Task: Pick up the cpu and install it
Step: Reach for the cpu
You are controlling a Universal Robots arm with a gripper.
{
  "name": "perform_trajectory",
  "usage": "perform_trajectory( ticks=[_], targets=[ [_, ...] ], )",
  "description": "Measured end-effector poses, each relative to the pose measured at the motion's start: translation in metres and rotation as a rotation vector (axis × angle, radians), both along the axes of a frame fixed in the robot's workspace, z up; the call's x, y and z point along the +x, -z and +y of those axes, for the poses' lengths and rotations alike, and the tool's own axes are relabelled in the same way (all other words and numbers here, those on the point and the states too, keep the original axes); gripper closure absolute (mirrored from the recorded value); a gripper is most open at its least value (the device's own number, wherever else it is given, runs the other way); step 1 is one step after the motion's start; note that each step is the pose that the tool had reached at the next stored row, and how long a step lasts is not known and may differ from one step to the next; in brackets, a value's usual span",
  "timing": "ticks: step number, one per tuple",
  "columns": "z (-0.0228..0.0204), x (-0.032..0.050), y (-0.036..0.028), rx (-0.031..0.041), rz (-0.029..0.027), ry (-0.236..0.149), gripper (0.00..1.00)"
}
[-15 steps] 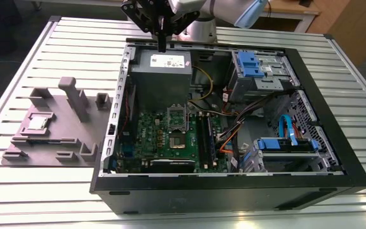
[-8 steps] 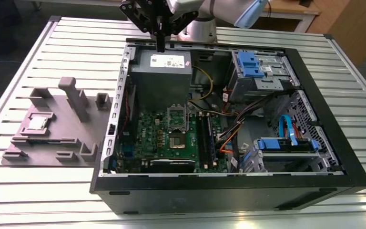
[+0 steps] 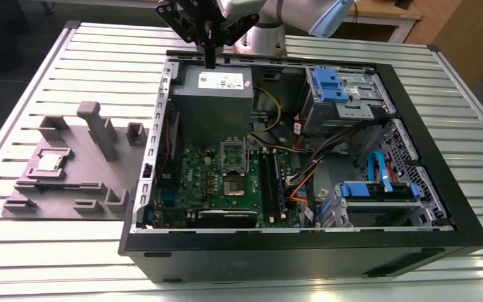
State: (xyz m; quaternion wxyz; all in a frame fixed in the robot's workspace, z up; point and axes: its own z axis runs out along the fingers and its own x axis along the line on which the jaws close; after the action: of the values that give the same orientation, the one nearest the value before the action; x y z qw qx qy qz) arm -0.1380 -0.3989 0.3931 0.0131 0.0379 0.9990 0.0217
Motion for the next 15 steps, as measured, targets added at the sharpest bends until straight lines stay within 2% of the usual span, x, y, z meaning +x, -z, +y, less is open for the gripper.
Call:
perform_trajectory(
  ticks=[15],
  targets=[
    [0.0000,-0.0035,0.0000,0.0000,0.0000,0.000,0.90]
  ],
)
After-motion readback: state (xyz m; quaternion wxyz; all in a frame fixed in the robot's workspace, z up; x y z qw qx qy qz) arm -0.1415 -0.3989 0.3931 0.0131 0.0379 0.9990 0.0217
